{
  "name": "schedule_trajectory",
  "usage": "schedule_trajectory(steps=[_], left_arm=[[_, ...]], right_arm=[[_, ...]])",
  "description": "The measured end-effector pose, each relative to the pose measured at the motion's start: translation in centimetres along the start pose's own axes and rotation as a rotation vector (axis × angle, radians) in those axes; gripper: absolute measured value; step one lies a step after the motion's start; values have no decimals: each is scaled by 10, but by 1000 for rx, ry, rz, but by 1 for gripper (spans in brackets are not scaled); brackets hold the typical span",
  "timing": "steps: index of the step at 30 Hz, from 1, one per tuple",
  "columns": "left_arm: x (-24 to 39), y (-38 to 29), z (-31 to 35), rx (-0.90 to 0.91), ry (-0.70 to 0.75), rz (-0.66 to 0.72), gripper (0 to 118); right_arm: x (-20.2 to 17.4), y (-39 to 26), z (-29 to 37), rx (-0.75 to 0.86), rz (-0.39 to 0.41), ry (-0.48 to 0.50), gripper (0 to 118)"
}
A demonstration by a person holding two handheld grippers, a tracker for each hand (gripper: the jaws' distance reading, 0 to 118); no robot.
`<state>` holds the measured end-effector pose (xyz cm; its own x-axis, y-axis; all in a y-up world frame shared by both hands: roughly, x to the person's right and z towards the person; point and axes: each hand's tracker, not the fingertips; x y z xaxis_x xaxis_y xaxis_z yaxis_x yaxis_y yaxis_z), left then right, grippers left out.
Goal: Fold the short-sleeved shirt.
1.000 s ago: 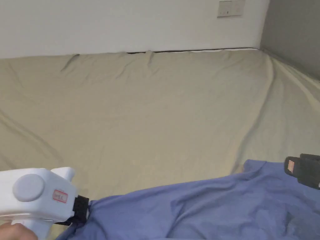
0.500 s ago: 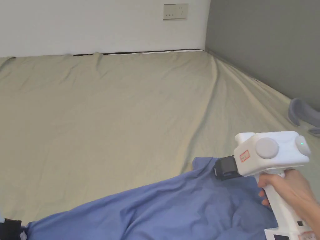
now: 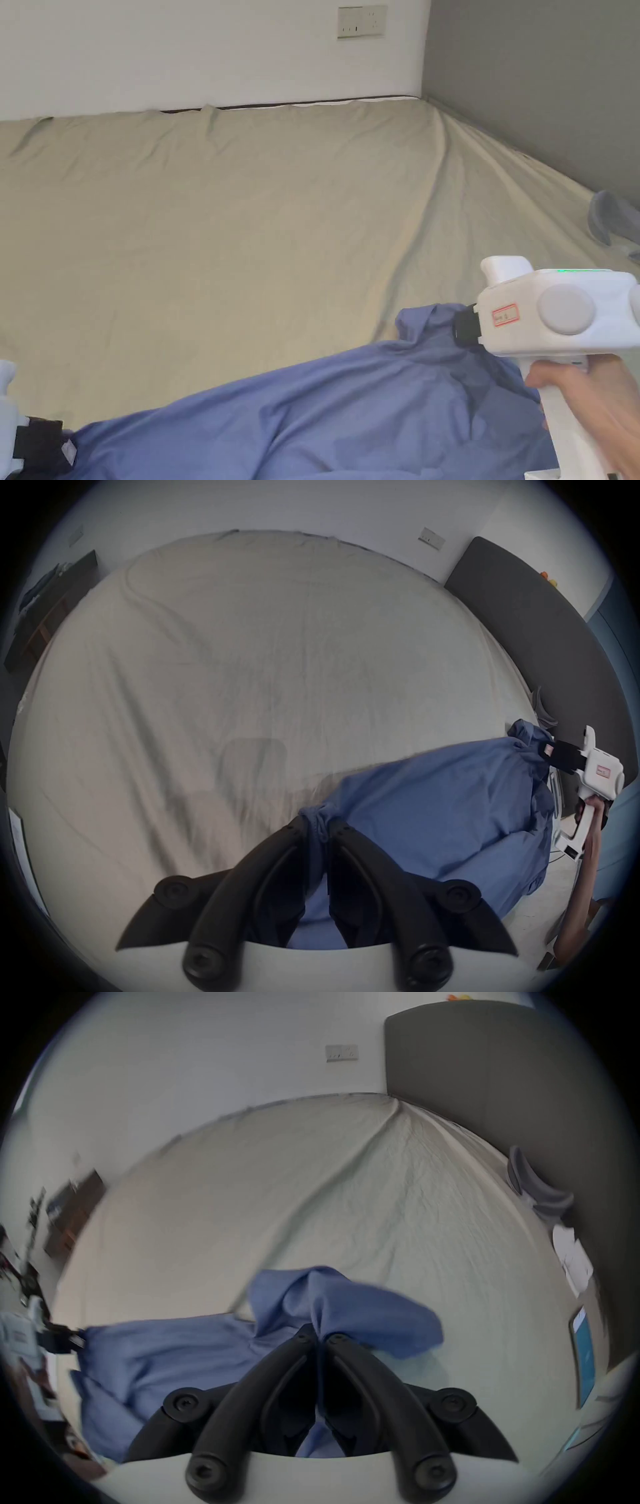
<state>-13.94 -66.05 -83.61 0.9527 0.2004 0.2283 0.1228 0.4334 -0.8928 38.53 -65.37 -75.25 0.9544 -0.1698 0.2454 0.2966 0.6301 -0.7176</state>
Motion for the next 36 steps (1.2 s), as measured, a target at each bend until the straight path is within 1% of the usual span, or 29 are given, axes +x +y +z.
schedule_trajectory(steps=[1,2,5,6,7,8,9,10,11,12,13,14,16,17,19,20,23,24,25,26,27,28,29,30,31,33,35,36], left_arm=[[1,-4,10,20,9,-10,10],[1,-8,20,30,13,-15,10],[0,-26,47,47,-20,-15,10],[4,-35,59,62,-2,-30,10],[18,-48,75,80,17,-34,10],[20,-56,86,88,14,-30,10],[21,-66,100,111,6,-20,10],[21,-77,113,138,-5,-6,10],[18,-83,128,156,-4,6,10],[18,-94,140,176,11,11,10],[20,-106,148,194,33,8,10],[22,-119,152,198,68,18,10],[23,-147,143,166,108,56,10],[24,-159,139,153,114,54,10],[29,-185,124,104,123,62,10],[30,-194,117,65,132,73,10],[28,-205,95,19,146,93,10],[28,-205,92,11,153,101,11],[28,-204,92,23,147,108,11],[28,-203,94,31,144,125,14],[34,-200,101,39,138,149,30],[36,-195,105,40,149,163,54],[38,-192,107,42,161,163,89],[42,-190,108,40,188,150,118],[43,-188,108,41,228,119,118],[53,-189,122,114,248,46,118],[60,-185,136,147,203,-1,118],[63,-181,144,165,188,-15,118]], right_arm=[[0,-7,18,35,-29,20,5],[-2,-13,32,64,-28,19,5],[-7,-34,74,66,28,-21,5],[-10,-43,91,68,44,-43,5],[-9,-52,106,80,30,-42,5],[-10,-60,120,102,0,-50,5],[-9,-71,137,128,-50,-57,5],[-7,-81,151,139,-83,-45,5],[-7,-88,162,148,-114,-58,5],[-8,-97,172,160,-166,-101,5],[-8,-109,180,155,-202,-133,5],[-8,-121,184,150,-213,-155,5],[-8,-147,181,105,-204,-155,5],[-7,-159,178,68,-212,-170,5],[-3,-185,167,19,-196,-184,5],[0,-193,162,-17,-217,-196,5],[5,-203,154,-8,-248,-193,5],[3,-203,156,-1,-237,-185,9],[2,-201,157,15,-227,-177,27],[1,-199,160,25,-219,-172,59],[-2,-196,163,31,-208,-168,96],[-9,-193,167,45,-189,-168,101],[-15,-191,171,75,-164,-177,101],[-22,-186,173,100,-128,-175,101],[-28,-182,174,91,-94,-168,101],[-44,-175,179,94,-26,-214,101],[-58,-169,188,126,22,-232,101],[-66,-165,193,151,39,-223,100]])
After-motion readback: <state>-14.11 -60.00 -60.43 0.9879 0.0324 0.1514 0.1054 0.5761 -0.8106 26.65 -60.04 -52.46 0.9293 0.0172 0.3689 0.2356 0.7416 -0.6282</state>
